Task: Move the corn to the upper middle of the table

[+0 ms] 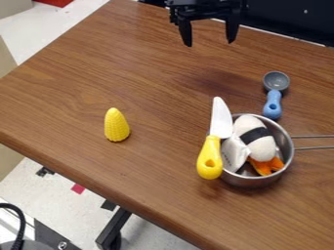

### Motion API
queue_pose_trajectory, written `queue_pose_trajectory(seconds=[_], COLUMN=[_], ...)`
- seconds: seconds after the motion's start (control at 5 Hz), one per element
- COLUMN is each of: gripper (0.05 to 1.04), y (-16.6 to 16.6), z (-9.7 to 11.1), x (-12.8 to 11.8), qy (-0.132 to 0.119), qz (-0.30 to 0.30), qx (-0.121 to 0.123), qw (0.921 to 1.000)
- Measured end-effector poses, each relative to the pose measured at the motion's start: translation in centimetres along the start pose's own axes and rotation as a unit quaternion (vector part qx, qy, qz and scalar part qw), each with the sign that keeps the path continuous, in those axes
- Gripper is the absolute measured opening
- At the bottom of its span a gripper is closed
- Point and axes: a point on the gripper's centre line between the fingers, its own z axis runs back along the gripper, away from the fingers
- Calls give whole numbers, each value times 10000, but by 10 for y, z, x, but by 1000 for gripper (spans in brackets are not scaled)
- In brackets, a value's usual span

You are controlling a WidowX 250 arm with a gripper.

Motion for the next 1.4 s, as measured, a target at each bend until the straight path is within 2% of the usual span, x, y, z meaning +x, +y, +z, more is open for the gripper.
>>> queue_pose_trajectory(seconds=[0.4, 0.6, 0.8, 1.0, 1.2, 1.4], gripper=[1000, 1000, 1000, 1000, 1000, 1000], y=[16, 28, 43, 62, 84, 100], z=[-29, -16, -8, 3, 4, 2], x=[-20, -22, -22, -20, -32, -48], qy=[265, 132, 190, 271, 310, 341], qz=[-199, -531, -739, -1025, -1602, -2055], qx=[254, 193, 209, 359, 497, 438], qw=[9991, 9983, 9969, 9937, 9853, 9771])
